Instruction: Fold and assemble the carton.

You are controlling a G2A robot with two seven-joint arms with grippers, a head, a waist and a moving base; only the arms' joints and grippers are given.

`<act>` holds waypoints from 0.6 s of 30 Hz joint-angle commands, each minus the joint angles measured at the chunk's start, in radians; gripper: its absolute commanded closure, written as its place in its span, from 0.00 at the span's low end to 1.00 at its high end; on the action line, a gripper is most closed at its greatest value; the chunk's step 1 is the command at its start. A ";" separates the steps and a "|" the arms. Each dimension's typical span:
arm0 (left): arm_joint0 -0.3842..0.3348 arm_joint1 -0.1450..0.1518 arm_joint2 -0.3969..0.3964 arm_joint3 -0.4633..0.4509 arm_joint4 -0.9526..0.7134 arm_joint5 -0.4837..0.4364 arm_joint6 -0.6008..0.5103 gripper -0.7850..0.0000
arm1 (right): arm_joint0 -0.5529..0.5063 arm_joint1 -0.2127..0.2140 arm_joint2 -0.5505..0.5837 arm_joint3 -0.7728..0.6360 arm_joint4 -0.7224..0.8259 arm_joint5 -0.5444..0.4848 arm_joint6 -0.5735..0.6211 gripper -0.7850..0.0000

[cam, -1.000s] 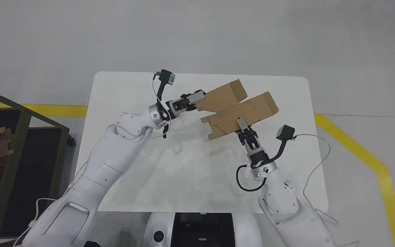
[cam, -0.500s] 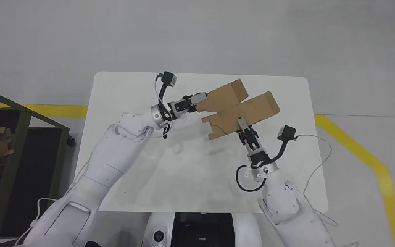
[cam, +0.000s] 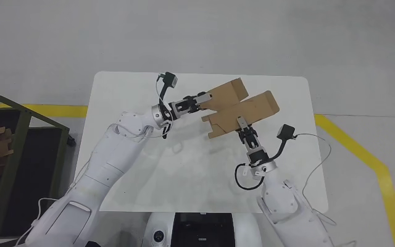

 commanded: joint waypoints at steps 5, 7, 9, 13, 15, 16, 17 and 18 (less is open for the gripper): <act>-0.003 -0.004 0.004 0.012 0.003 0.016 -0.013 0.55 | -0.001 -0.005 0.002 -0.003 -0.016 0.005 -0.006 1.00; -0.005 -0.005 0.004 0.016 0.007 0.022 -0.014 0.59 | -0.003 -0.007 0.002 -0.005 -0.020 0.006 -0.007 1.00; -0.006 -0.006 0.003 0.018 0.011 0.024 -0.013 0.65 | -0.005 -0.009 0.004 -0.007 -0.024 0.006 -0.008 1.00; -0.007 -0.008 0.002 0.020 0.018 0.032 -0.015 0.74 | -0.009 -0.011 0.005 -0.013 -0.038 0.008 -0.007 1.00; -0.007 -0.009 0.002 0.022 0.023 0.035 -0.016 0.78 | -0.011 -0.013 0.005 -0.016 -0.044 0.009 -0.007 1.00; -0.008 -0.010 0.002 0.022 0.023 0.037 -0.016 0.79 | -0.012 -0.014 0.005 -0.017 -0.046 0.009 -0.007 1.00; -0.008 -0.010 0.002 0.023 0.023 0.038 -0.018 0.84 | -0.013 -0.014 0.005 -0.019 -0.047 0.010 -0.007 1.00; -0.008 -0.011 0.002 0.023 0.024 0.039 -0.019 0.88 | -0.013 -0.015 0.005 -0.020 -0.048 0.011 -0.007 1.00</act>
